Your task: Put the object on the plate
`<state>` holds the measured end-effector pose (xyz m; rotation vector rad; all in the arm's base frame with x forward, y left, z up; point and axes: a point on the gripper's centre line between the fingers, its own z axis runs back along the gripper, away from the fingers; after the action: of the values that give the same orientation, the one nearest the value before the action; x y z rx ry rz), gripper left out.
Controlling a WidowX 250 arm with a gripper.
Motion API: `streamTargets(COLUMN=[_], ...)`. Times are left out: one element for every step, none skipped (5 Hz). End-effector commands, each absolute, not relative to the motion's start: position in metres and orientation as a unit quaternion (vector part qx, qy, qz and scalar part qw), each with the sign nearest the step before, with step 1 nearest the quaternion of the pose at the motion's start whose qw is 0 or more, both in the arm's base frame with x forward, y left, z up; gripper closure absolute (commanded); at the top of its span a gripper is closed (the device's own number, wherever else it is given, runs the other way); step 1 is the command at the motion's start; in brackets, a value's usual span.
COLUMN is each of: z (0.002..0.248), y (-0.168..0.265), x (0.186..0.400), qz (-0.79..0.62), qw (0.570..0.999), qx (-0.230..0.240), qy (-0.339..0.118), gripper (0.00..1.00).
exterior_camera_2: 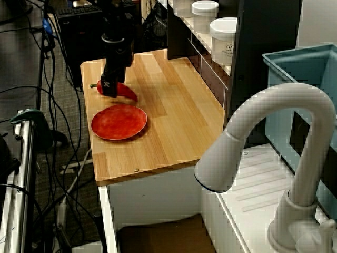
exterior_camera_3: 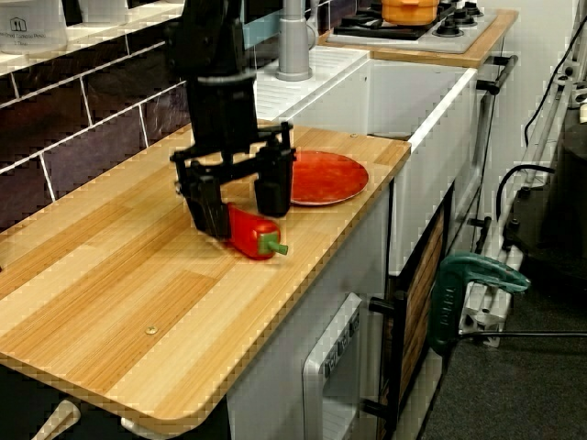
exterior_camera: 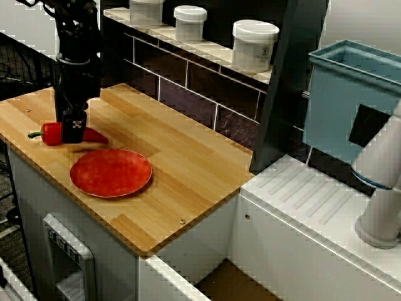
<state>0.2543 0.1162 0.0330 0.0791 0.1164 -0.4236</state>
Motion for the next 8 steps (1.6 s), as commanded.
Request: streamTargets(z=[0.033, 0.037, 0.054, 0.089, 0.109, 0.109, 0.094, 0.076], y=[0.119, 0.119, 0.117, 0.109, 0.095, 0.076, 0.057, 0.035], x=[0.258, 0.254, 0.25, 0.237, 0.223, 0.212, 0.211, 0.221], qz=[-0.213, -0.22, -0.225, -0.241, -0.265, -0.279, -0.284, -0.284], qw=[0.975, 0.973, 0.973, 0.97, 0.964, 0.96, 0.958, 0.958], qx=[0.048, 0.045, 0.034, 0.007, -0.009, -0.008, 0.001, 0.009], qy=[0.047, 0.048, 0.045, 0.033, 0.032, 0.028, 0.03, 0.039], gripper=[1.0, 1.0, 1.0, 1.0, 1.0, 1.0, 1.0, 1.0])
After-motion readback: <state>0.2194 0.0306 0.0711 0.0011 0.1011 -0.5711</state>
